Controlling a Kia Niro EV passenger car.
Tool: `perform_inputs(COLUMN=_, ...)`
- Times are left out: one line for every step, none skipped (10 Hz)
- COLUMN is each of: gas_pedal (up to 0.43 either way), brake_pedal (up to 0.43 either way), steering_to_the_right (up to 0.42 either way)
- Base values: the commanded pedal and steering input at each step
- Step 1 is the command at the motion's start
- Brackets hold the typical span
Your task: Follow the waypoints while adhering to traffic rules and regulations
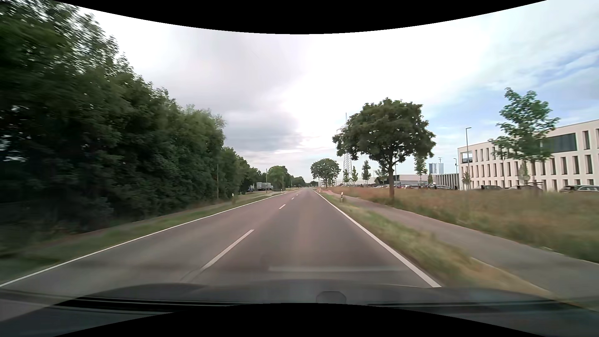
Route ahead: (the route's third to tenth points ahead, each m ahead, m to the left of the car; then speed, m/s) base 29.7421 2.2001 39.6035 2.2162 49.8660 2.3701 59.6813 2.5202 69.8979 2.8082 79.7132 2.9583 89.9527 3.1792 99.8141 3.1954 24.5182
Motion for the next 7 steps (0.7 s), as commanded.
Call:
perform_inputs(gas_pedal=0.268, brake_pedal=0.000, steering_to_the_right=-0.002)
perform_inputs(gas_pedal=0.268, brake_pedal=0.000, steering_to_the_right=-0.002)
perform_inputs(gas_pedal=0.268, brake_pedal=0.000, steering_to_the_right=-0.002)
perform_inputs(gas_pedal=0.268, brake_pedal=0.000, steering_to_the_right=-0.002)
perform_inputs(gas_pedal=0.268, brake_pedal=0.000, steering_to_the_right=-0.002)
perform_inputs(gas_pedal=0.248, brake_pedal=0.000, steering_to_the_right=-0.002)
perform_inputs(gas_pedal=0.240, brake_pedal=0.000, steering_to_the_right=-0.002)
